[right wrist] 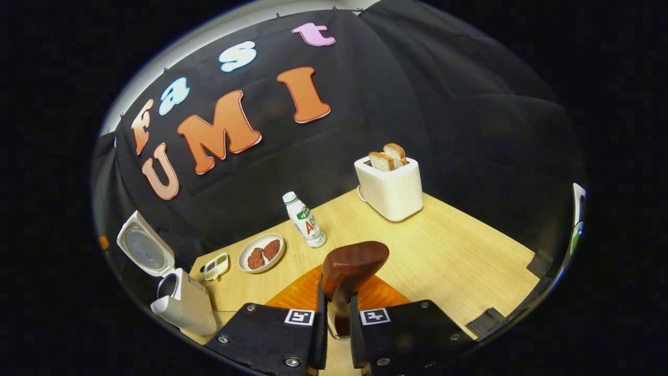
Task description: Close the left gripper, press the button to open the rice cooker; take a wooden spoon from the chopstick holder with the right hand, scoop a spoonful of rice and pour it into the rice cooker, then put the wooden spoon back into the chopstick holder.
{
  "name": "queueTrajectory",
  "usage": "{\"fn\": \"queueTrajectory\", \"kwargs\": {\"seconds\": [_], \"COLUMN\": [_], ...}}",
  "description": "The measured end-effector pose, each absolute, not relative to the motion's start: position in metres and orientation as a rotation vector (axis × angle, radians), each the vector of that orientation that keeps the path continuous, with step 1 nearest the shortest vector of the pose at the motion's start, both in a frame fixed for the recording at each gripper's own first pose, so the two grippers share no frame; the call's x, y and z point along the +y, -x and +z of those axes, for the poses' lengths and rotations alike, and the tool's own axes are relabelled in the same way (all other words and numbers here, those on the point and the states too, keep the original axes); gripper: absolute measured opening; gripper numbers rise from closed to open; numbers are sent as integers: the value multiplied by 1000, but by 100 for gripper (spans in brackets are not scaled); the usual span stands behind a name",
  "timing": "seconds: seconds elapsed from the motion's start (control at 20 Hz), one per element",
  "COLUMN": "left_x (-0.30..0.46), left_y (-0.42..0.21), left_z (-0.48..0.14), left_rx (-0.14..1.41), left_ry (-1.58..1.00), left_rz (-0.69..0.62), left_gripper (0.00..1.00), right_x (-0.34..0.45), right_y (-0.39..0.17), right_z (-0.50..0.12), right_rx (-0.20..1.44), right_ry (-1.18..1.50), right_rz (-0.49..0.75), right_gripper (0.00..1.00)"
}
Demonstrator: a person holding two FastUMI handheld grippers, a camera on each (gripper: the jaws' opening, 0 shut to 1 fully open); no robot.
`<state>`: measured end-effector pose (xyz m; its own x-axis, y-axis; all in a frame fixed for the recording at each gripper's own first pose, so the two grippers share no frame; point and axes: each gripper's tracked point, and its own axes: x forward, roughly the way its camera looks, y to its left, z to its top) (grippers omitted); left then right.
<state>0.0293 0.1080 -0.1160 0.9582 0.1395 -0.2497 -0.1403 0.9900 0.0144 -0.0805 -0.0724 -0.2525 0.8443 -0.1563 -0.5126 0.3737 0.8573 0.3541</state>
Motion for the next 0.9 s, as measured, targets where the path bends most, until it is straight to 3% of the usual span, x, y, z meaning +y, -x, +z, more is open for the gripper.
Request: {"fn": "queueTrajectory", "kwargs": {"seconds": [0.15,0.3,0.35,0.55,0.9], "left_x": [109,111,110,118,145], "left_y": [-29,-33,-33,-33,-29], "left_z": [-113,-116,-120,-133,-132], "left_rx": [227,211,213,235,207], "left_ry": [6,6,2,2,-24], "left_rz": [128,109,98,66,43], "left_gripper": [71,95,97,97,96], "right_x": [-62,-35,-25,29,97], "right_y": [78,75,74,69,69], "right_z": [-228,-206,-201,-193,-235], "right_rx": [454,432,428,447,555], "right_ry": [-465,-476,-477,-445,-285], "right_rz": [-294,-262,-249,-158,-70], "right_gripper": [18,18,18,18,18]}}
